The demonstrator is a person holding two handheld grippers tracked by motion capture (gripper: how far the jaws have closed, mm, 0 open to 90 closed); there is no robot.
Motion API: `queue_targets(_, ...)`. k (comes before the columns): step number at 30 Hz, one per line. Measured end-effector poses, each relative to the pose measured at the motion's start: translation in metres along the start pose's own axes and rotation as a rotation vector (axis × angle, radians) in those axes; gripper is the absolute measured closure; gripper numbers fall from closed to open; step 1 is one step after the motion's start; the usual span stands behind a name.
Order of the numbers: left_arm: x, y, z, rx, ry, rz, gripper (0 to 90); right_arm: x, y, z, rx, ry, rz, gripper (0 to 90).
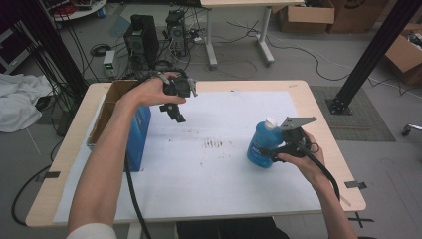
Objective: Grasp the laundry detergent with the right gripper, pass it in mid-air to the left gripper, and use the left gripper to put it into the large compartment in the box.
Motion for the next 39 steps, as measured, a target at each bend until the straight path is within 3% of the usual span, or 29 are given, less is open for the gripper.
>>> queue_targets(7,0.0002,-0.0006,-0.0002,0.004,0.001,-0.002,17.1,0.0005,0.0032,-0.0019,0.019,0.02,0.028,14.9)
queue_targets(22,-0.0004,-0.0006,0.0013,0.001,0.004,0.001,17.1,0.0015,0.0054,-0.0033,0.015,0.016,0.008,15.8)
queue_targets(39,0.0,0.0002,0.0005,-0.003,0.001,-0.008,17.1,-0.0005,0.0056,-0.0022,0.017,0.001,0.005,26.0)
Point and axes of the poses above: each handheld gripper's, and its own axes: y roughly forward along the jaws, z roughly out of its top, x roughly to its right, the point moved 5 cm from there along y, roughly forward along the jaws, and after that the axes turned 12 degrees about -x, right-handed, at the moved point
